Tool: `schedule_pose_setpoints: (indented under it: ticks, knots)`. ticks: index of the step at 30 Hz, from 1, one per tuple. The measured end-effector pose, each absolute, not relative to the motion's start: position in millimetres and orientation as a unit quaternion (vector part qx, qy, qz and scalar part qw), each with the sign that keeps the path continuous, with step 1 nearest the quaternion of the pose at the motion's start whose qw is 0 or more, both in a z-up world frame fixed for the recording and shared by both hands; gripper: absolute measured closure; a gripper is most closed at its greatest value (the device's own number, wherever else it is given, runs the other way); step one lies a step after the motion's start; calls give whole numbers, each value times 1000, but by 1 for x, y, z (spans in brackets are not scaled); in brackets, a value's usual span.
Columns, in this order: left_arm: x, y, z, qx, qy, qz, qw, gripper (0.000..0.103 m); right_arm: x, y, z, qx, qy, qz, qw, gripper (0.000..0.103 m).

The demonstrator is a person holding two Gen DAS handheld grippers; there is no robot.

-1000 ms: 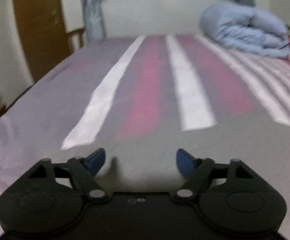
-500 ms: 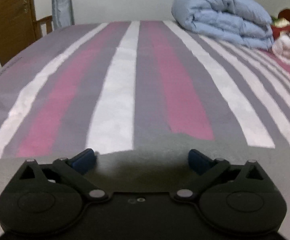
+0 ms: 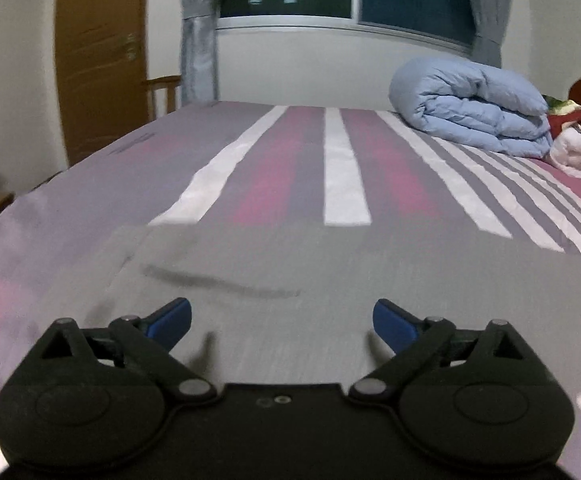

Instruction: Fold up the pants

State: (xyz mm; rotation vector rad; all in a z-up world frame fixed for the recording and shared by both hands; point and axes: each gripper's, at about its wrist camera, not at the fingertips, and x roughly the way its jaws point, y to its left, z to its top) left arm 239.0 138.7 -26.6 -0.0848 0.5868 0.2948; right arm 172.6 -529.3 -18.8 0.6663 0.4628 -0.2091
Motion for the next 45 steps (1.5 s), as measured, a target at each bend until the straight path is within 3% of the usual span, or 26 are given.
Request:
schedule_pose_setpoints:
  ticks: [1,3,4,5,19,21,22,23,28,33,36,45]
  knots:
    - [231,137,-30,-40,291,149,944,12,167,-533,-23,341,229,-103,906,1]
    - [220,133,-35,-34,294,158,942,12,159,-535,-31,367,240,-89,895,10]
    - [214,132,-38,-40,293,161,942,12,158,-533,-32,371,247,-80,892,23]
    - [210,131,-40,-47,290,163,942,11,152,-532,-33,373,252,-76,890,29]
    - [217,158,-69,-124,295,185,929,5,179,-529,-68,484,280,-25,829,31]
    - [217,159,-71,-128,291,187,930,5,187,-527,-67,468,288,-17,836,58]
    - [216,160,-72,-129,289,187,930,5,191,-524,-66,449,299,-20,842,82]
    - [215,160,-73,-129,288,186,930,5,190,-519,-66,427,305,-25,851,87]
    - [210,160,-75,-135,283,184,931,5,169,-512,-43,393,235,-10,889,90]
    - [208,162,-75,-137,283,182,932,5,178,-523,-81,415,290,-40,861,90]
    - [207,162,-75,-139,282,181,932,5,172,-529,-85,454,269,-22,849,75]
    - [207,162,-72,-139,283,183,931,5,187,-522,-82,413,292,-16,862,74]
